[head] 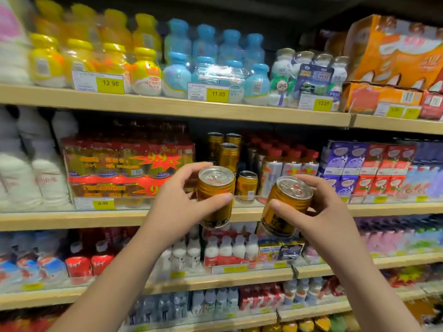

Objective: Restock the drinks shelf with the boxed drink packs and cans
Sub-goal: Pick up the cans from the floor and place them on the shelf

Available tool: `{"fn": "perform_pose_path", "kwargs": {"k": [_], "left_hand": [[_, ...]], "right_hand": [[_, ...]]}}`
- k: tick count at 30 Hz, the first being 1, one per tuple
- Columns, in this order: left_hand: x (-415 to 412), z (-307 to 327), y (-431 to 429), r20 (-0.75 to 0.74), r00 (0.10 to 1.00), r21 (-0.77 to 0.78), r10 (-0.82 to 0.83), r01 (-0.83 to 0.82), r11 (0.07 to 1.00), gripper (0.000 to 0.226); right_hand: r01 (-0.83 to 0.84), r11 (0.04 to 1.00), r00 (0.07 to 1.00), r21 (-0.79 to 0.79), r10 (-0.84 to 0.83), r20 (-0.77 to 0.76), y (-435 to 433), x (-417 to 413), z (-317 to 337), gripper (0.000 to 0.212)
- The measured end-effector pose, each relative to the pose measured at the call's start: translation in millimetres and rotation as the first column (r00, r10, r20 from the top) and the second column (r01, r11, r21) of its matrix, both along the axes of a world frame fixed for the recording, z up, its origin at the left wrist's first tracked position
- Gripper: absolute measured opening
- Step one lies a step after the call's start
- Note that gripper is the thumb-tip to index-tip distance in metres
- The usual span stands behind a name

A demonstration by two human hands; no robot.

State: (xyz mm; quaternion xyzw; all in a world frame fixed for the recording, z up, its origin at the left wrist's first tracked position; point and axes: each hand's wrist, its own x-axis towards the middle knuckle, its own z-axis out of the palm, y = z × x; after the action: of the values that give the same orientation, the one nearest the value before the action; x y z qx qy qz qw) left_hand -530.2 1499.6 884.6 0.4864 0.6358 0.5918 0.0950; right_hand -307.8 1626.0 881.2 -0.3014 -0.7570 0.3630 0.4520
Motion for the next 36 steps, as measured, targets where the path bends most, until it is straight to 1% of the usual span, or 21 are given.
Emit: {"fn": "perform_pose_path", "kwargs": {"k": [3,9,11,14,16,18,23,26,29,31,33,36], "left_hand": [[-22,3,18,-0.018,0.999,0.005,0.039,-0.039,0.999,0.061],[-46,7,46,-0.037,0.993,-0.009,0.113,-0.113,0.994,0.061],[-50,8,56,-0.072,0.986,-0.005,0.148,-0.148,0.989,0.062],[-53,15,74,-0.192,0.951,-0.007,0.241,-0.247,0.969,0.065],[-56,24,88,-0.306,0.899,-0.017,0.313,-0.334,0.942,0.068],[-60,30,102,-0.408,0.842,-0.030,0.352,-0.398,0.917,0.071],[-76,35,132,-0.500,0.767,-0.118,0.402,-0.520,0.846,0.070],[-86,32,144,-0.521,0.747,-0.161,0.412,-0.561,0.812,0.071],[-95,28,152,-0.527,0.759,-0.166,0.383,-0.533,0.830,0.075],[-98,25,158,-0.555,0.747,-0.155,0.366,-0.525,0.837,0.073],[-100,21,162,-0.601,0.715,-0.147,0.357,-0.539,0.830,0.067],[-107,16,166,-0.707,0.626,-0.132,0.329,-0.573,0.809,0.074]], "right_hand": [[-0.001,1.000,1.000,0.014,0.001,-0.008,22,-21,3,0.057],[-0.016,1.000,1.000,0.011,0.016,-0.021,63,-49,11,0.066],[-0.036,0.999,0.999,0.017,0.036,-0.017,74,-54,14,0.066],[-0.059,0.998,0.998,0.016,0.059,-0.015,91,-59,17,0.069],[-0.075,0.997,0.997,0.009,0.075,-0.018,100,-62,18,0.071],[-0.094,0.996,0.995,0.006,0.094,-0.019,107,-62,20,0.070],[-0.139,0.990,0.990,-0.011,0.139,-0.033,121,-58,23,0.059],[-0.145,0.989,0.989,0.011,0.145,-0.023,128,-55,24,0.061],[-0.145,0.989,0.989,0.013,0.145,-0.018,135,-51,21,0.063],[-0.147,0.989,0.989,0.004,0.147,-0.022,139,-49,20,0.063],[-0.150,0.989,0.989,-0.008,0.150,-0.019,141,-48,19,0.062],[-0.147,0.989,0.989,-0.014,0.147,-0.016,144,-47,17,0.061]]}}
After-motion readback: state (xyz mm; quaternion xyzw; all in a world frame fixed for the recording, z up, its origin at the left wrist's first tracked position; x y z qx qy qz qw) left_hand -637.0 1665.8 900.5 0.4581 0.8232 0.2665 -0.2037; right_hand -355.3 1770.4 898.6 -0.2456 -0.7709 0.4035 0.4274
